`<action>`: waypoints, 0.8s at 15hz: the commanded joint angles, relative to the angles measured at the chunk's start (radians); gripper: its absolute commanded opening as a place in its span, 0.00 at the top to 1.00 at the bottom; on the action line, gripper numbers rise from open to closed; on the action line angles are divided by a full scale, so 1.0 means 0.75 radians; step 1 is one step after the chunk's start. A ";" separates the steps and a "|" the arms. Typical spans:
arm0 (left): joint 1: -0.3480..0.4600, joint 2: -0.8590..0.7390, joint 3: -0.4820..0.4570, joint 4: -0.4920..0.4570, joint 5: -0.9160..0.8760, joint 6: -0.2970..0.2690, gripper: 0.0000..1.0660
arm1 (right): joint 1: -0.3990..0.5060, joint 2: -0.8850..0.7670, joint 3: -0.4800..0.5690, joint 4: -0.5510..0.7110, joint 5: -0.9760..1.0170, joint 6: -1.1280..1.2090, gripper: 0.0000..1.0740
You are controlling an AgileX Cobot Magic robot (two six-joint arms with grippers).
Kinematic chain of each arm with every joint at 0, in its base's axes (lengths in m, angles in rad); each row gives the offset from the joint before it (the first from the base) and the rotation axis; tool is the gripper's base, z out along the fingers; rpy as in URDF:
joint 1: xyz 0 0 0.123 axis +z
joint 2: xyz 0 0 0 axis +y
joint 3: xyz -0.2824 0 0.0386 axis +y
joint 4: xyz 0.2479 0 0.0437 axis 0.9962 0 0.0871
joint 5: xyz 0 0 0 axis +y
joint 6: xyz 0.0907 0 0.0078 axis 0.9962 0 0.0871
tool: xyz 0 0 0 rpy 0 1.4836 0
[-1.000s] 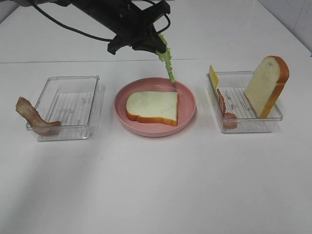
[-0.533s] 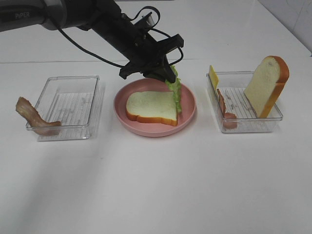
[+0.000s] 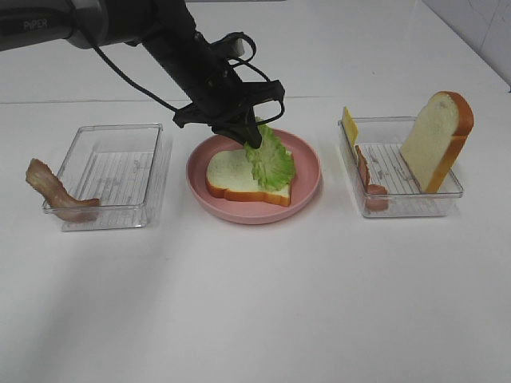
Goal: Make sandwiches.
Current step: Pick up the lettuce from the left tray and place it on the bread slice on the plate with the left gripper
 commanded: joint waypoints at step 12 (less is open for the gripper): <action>0.000 -0.029 -0.060 0.144 0.097 -0.071 0.30 | -0.003 -0.016 0.007 0.001 -0.009 -0.008 0.19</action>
